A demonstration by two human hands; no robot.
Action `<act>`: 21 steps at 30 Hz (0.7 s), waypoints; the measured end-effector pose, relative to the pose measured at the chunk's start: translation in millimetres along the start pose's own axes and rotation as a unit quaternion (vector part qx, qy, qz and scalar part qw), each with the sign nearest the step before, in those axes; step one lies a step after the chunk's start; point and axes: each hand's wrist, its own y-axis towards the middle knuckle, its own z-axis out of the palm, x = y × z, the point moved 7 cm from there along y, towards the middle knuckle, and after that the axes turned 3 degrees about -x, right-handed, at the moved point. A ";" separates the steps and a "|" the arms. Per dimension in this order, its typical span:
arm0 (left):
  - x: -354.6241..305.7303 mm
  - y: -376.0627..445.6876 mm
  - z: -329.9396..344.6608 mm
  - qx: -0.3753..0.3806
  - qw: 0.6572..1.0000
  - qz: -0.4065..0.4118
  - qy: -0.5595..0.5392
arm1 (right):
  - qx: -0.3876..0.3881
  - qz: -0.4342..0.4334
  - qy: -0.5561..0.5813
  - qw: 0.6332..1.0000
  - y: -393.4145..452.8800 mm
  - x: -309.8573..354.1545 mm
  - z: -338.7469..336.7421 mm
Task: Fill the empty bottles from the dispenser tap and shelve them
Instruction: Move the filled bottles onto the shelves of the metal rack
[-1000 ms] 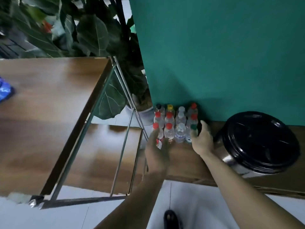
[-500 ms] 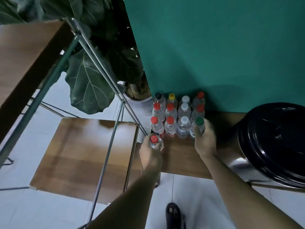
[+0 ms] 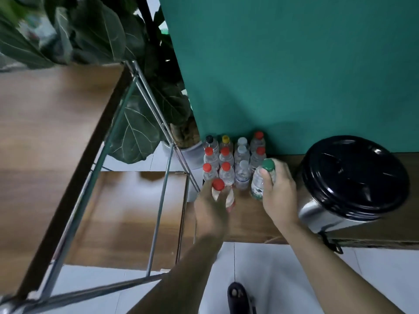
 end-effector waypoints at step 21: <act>-351.4 -133.9 -230.8 0.072 0.897 0.351 -0.259 | -0.100 -0.175 0.172 0.964 -47.5 386.9 -230.2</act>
